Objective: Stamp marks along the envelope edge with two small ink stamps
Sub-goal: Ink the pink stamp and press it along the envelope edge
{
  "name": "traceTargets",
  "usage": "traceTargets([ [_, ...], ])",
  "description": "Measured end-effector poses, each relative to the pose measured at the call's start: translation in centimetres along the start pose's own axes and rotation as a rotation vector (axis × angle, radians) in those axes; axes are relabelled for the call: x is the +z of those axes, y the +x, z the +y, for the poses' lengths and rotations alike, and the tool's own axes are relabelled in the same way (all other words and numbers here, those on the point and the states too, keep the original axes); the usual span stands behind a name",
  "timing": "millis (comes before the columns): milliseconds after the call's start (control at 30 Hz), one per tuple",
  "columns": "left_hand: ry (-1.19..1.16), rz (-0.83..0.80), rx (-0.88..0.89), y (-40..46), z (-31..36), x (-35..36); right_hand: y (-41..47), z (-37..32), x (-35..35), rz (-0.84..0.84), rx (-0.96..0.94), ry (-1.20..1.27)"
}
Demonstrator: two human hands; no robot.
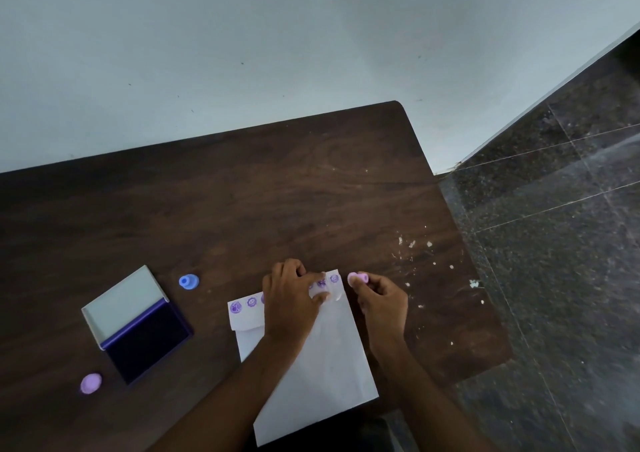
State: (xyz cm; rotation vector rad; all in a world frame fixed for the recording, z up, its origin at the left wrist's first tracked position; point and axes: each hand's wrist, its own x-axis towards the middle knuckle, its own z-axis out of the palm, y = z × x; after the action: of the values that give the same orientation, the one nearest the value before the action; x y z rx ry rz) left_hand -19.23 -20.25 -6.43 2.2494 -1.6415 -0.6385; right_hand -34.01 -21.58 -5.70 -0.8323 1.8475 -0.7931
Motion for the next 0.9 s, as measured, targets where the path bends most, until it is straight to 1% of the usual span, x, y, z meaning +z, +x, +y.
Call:
traceTargets([
  [133,-0.001,-0.003,-0.006,-0.1,0.4,-0.4,-0.5,-0.1,-0.1,-0.014,0.052,0.066],
  [267,0.009,-0.01,0.025,-0.1,0.5,-0.6,-0.9,-0.8,0.2,-0.028,0.049,0.12],
  [433,-0.064,-0.024,0.028,-0.2,0.4,-1.0,-0.8,-1.3,0.5,-0.088,0.059,0.158],
  [600,-0.139,0.023,-0.016,-0.8,-0.7,-2.6,-1.1,-2.2,0.9,-0.099,0.063,0.232],
  [733,-0.141,0.021,-0.052,-2.2,-2.5,-4.9,-1.8,-2.2,1.9,-0.158,0.081,0.265],
  [900,-0.178,0.015,-0.165,-4.6,-5.1,-6.7,-4.0,-3.2,3.8,-0.321,0.191,0.4],
])
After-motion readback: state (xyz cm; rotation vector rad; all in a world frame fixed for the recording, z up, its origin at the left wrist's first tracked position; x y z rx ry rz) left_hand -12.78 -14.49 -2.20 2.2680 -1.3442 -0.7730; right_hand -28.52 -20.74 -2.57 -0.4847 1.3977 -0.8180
